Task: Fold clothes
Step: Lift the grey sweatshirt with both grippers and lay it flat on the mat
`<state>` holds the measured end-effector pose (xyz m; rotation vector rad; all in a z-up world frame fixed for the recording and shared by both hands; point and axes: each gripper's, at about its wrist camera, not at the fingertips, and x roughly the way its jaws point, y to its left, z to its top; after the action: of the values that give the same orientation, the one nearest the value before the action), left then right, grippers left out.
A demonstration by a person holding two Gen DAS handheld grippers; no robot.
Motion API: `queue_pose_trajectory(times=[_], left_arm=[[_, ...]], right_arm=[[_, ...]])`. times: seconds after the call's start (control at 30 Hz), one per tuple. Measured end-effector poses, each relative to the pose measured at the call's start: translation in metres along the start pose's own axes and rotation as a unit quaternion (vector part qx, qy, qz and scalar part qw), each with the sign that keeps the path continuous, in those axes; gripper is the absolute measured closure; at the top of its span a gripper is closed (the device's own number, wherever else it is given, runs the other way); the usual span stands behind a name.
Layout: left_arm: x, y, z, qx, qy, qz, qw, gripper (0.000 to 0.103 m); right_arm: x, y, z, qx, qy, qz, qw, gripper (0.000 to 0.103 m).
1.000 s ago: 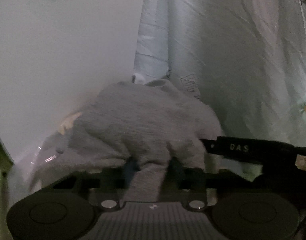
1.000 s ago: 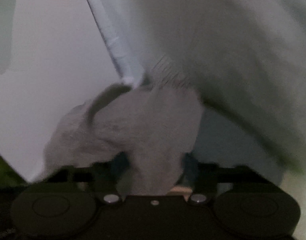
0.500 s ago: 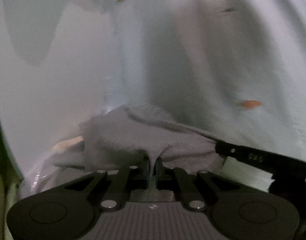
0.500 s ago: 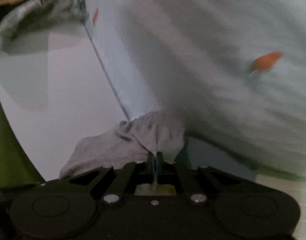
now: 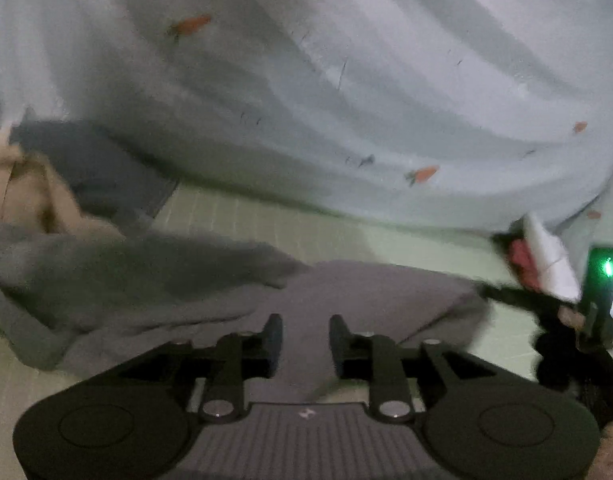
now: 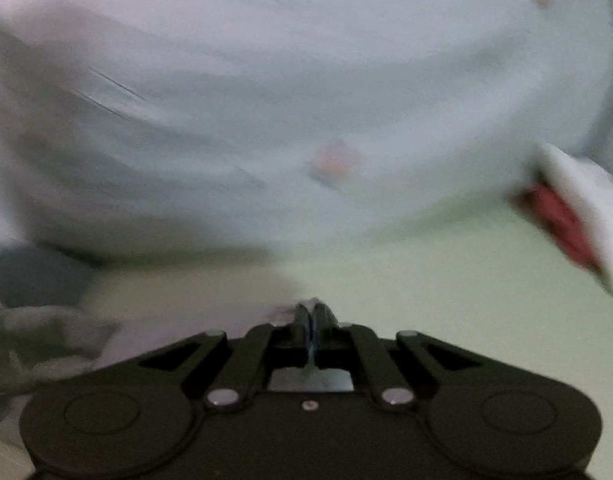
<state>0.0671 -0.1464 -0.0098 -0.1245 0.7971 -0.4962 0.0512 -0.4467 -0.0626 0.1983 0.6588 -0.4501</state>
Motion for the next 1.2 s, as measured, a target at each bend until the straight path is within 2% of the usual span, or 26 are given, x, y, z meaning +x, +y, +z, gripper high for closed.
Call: queue_pose_trajectory(times=[0.03,0.07,0.1,0.13,0.2,0.27,0.33,0.37,0.47,0.53,0.67,0.77,0.87,0.9,0.93,0.97,1.0,1.07,1.13,1.2], left_arm=[[0.003,-0.003,-0.006,-0.009,0.008,0.013,0.9998,0.069],[0.004,-0.005,-0.010,-0.020,0.011,0.029,0.9993,0.061],[0.005,-0.006,-0.013,-0.032,0.013,0.046,0.9984,0.057],[0.006,-0.003,-0.017,-0.044,0.015,0.066,0.9967,0.049],[0.006,0.002,-0.022,-0.068,0.021,0.103,0.9921,0.047],[0.012,0.009,-0.022,-0.091,0.033,0.137,0.9859,0.044],[0.014,0.017,-0.025,-0.112,0.046,0.171,0.9777,0.037],[0.016,0.023,-0.027,-0.121,0.050,0.184,0.9742,0.032],[0.023,0.041,-0.033,-0.151,0.068,0.215,0.9625,0.030],[0.030,0.057,-0.035,-0.175,0.083,0.234,0.9527,0.029],[0.056,0.095,-0.037,-0.222,0.117,0.251,0.9350,0.029],[0.076,0.114,-0.032,-0.249,0.128,0.241,0.9292,0.029],[0.092,0.121,-0.024,-0.260,0.132,0.228,0.9289,0.029],[0.098,0.124,-0.021,-0.263,0.133,0.224,0.9289,0.029],[0.102,0.124,-0.019,-0.258,0.133,0.221,0.9312,0.029],[0.107,0.125,-0.017,-0.252,0.133,0.218,0.9334,0.036],[0.111,0.125,-0.015,-0.248,0.133,0.214,0.9356,0.046],[0.117,0.130,-0.012,-0.251,0.131,0.196,0.9388,0.101],[0.120,0.134,-0.008,-0.260,0.125,0.198,0.9369,0.103],[0.117,0.133,0.000,-0.250,0.108,0.201,0.9409,0.103]], right_arm=[[0.003,-0.016,-0.007,0.003,0.018,-0.018,1.000,0.097],[0.004,-0.031,-0.013,0.006,0.033,-0.032,0.999,0.095],[0.003,-0.039,-0.017,0.006,0.039,-0.034,0.999,0.090],[0.000,-0.045,-0.019,0.003,0.040,-0.026,0.999,0.078],[0.002,-0.040,-0.016,-0.002,0.041,-0.010,0.999,0.057],[0.006,-0.035,-0.009,-0.004,0.046,0.011,0.999,0.048],[0.013,-0.033,-0.007,-0.003,0.061,0.035,0.998,0.029],[0.014,-0.032,-0.008,0.000,0.066,0.047,0.997,0.027],[0.032,-0.023,-0.003,0.015,0.083,0.081,0.993,0.022],[0.047,-0.015,0.004,0.031,0.095,0.087,0.991,0.020],[0.083,0.004,0.015,0.028,0.113,0.085,0.990,0.015],[0.112,0.020,0.021,0.019,0.136,0.096,0.986,0.015],[0.136,0.035,0.026,0.016,0.171,0.116,0.978,0.018],[0.143,0.039,0.026,0.012,0.181,0.123,0.976,0.027],[0.147,0.043,0.027,0.006,0.186,0.130,0.974,0.049],[0.151,0.046,0.028,0.000,0.187,0.139,0.972,0.066],[0.154,0.048,0.028,-0.005,0.186,0.146,0.972,0.098],[0.154,0.049,0.035,-0.012,0.162,0.145,0.976,0.102],[0.151,0.048,0.046,-0.015,0.128,0.141,0.982,0.102],[0.143,0.041,0.065,-0.006,0.086,0.130,0.988,0.103]])
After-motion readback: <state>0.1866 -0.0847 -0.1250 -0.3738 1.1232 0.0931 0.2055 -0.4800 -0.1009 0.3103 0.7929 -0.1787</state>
